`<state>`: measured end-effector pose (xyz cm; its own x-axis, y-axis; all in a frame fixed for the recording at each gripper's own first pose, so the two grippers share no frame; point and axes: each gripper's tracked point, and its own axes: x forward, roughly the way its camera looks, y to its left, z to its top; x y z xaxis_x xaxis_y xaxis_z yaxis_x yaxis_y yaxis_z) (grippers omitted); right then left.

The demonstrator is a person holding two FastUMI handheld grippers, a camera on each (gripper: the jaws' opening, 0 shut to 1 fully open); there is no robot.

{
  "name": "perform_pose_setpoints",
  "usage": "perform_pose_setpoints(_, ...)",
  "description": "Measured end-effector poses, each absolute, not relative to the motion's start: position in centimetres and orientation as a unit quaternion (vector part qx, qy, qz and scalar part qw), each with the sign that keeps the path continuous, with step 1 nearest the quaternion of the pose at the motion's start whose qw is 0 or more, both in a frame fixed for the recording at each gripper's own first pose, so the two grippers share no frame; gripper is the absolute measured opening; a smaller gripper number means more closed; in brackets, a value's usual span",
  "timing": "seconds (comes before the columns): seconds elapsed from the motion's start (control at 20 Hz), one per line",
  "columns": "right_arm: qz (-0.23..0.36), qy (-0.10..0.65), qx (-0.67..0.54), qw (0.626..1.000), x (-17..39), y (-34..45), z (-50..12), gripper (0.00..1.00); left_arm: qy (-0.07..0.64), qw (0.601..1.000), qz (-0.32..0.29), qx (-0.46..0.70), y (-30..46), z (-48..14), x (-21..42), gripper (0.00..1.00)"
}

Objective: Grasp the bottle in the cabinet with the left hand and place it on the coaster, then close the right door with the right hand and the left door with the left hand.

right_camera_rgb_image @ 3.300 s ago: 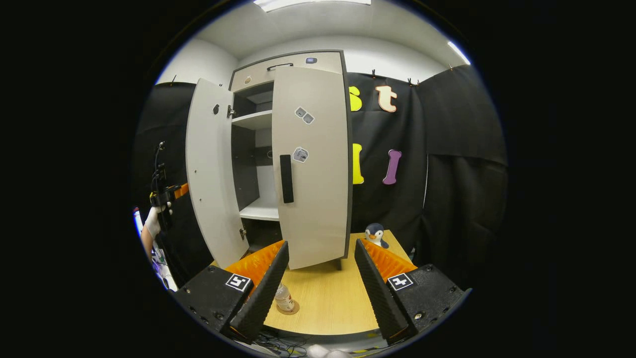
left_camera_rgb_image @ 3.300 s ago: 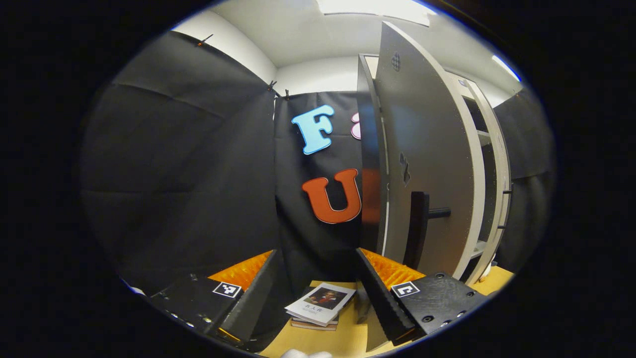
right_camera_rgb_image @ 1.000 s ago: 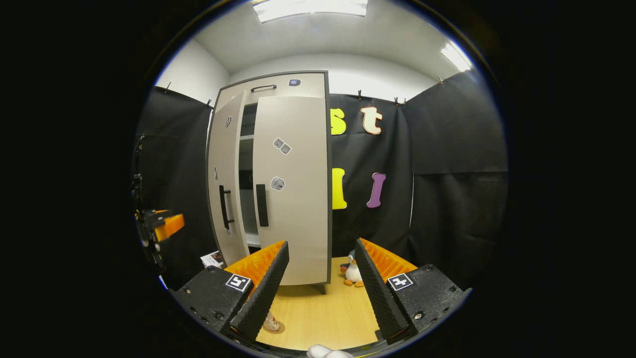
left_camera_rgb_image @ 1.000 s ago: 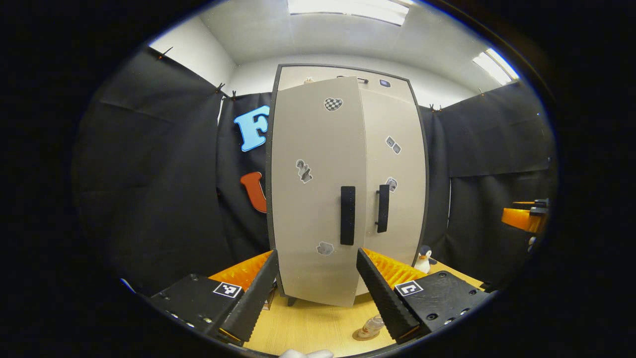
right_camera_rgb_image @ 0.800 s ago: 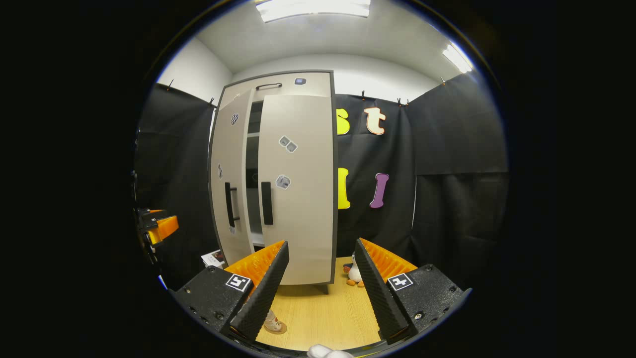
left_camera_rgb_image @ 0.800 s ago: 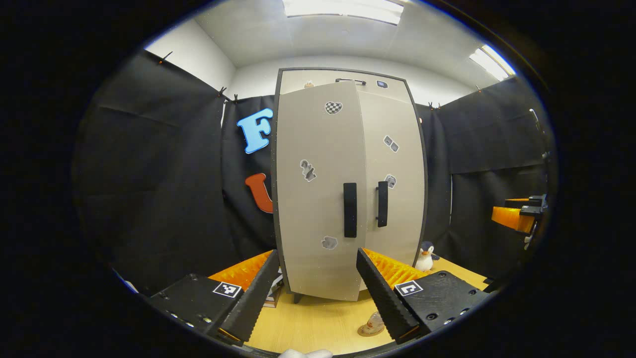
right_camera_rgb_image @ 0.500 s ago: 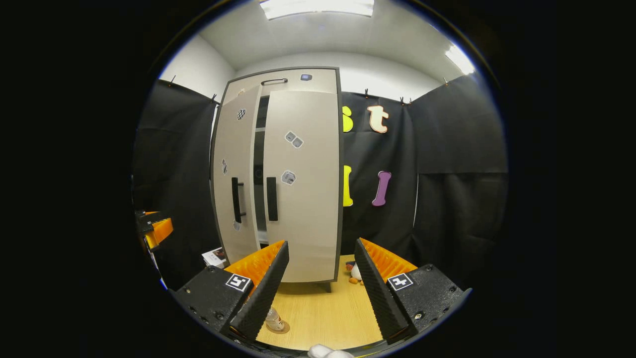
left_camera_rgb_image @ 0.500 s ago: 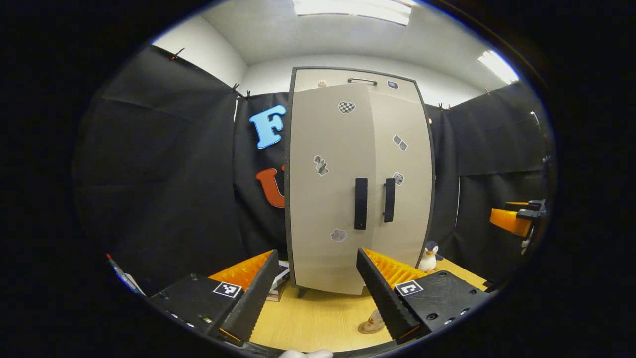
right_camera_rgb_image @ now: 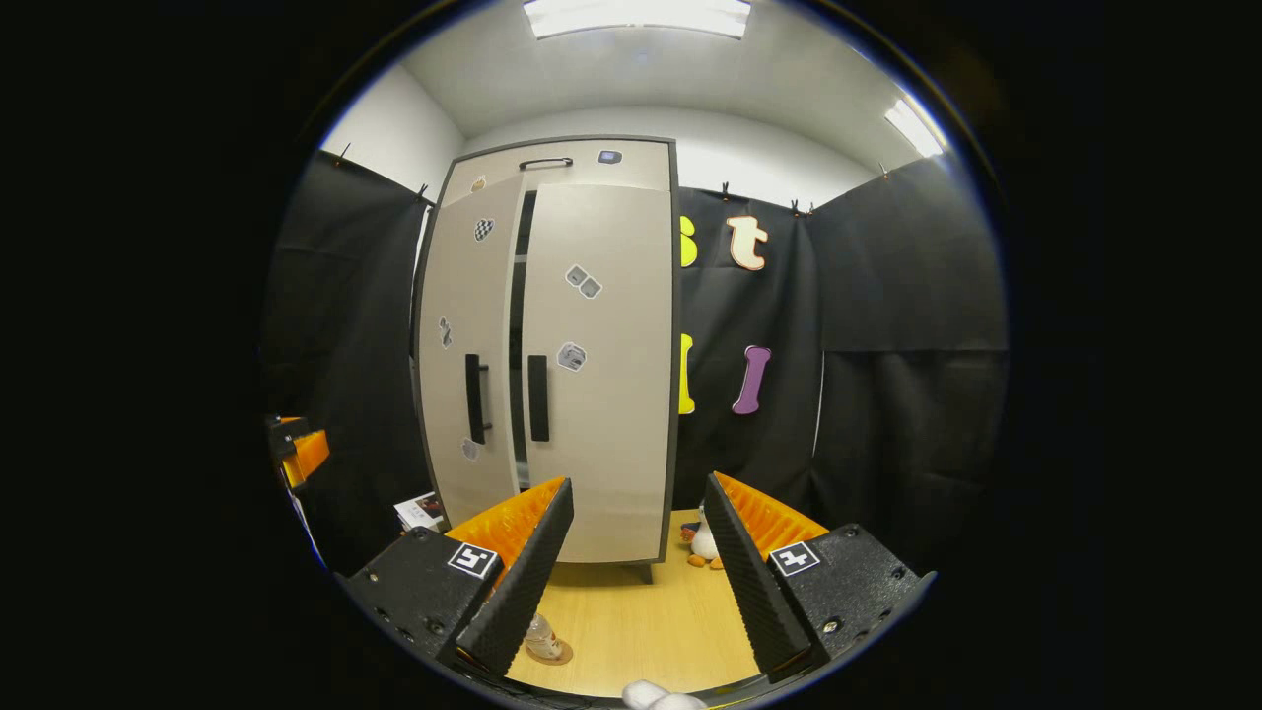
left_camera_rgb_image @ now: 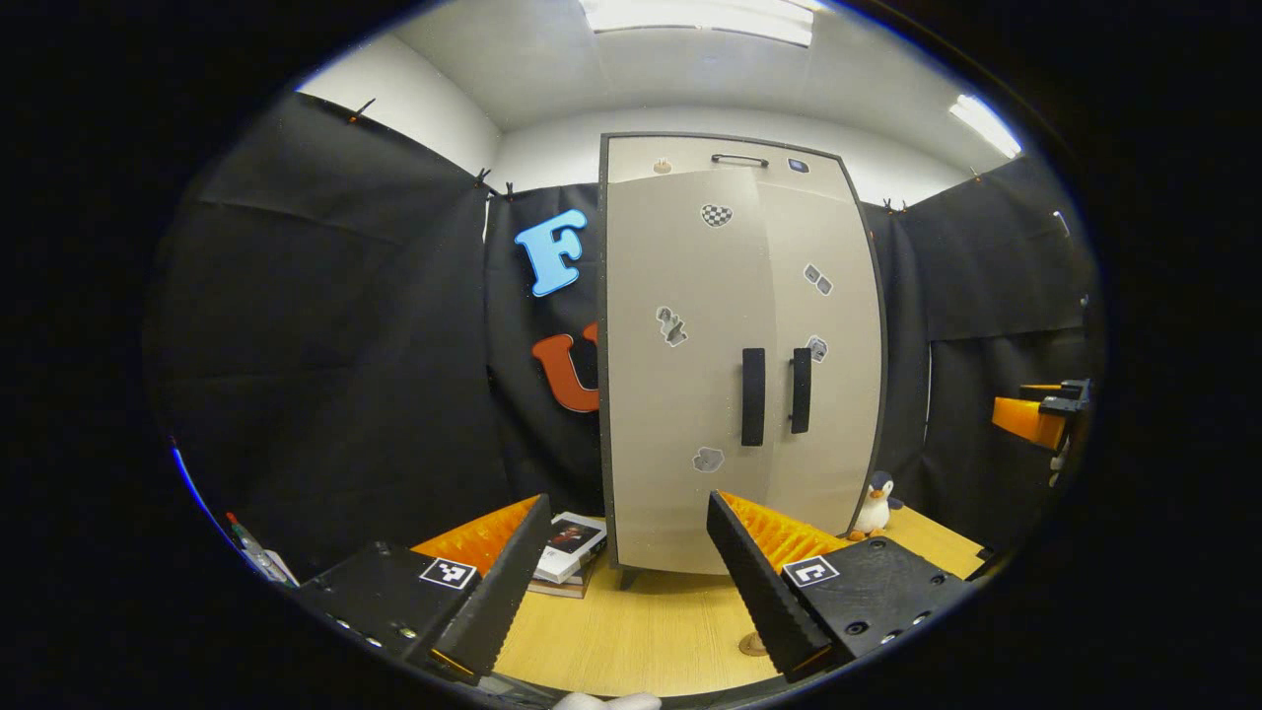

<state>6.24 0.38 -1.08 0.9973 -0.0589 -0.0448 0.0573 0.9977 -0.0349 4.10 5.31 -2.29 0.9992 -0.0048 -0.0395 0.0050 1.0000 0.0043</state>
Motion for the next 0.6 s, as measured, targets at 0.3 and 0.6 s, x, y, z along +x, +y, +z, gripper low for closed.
perform_pose_setpoints(0.3, -0.04, 0.014, -0.021, 0.999, 5.9, 0.0, -0.9, 0.82, 0.018, 1.0, -0.006, 0.002, 5.4, -2.4, 3.9, 0.97)
perform_pose_setpoints(0.6, -0.044, 0.0, -0.029, 0.999, 5.8, -0.1, 0.1, 0.82, 0.01, 1.0, -0.012, 0.001, 5.1, -2.0, 4.0, 0.97)
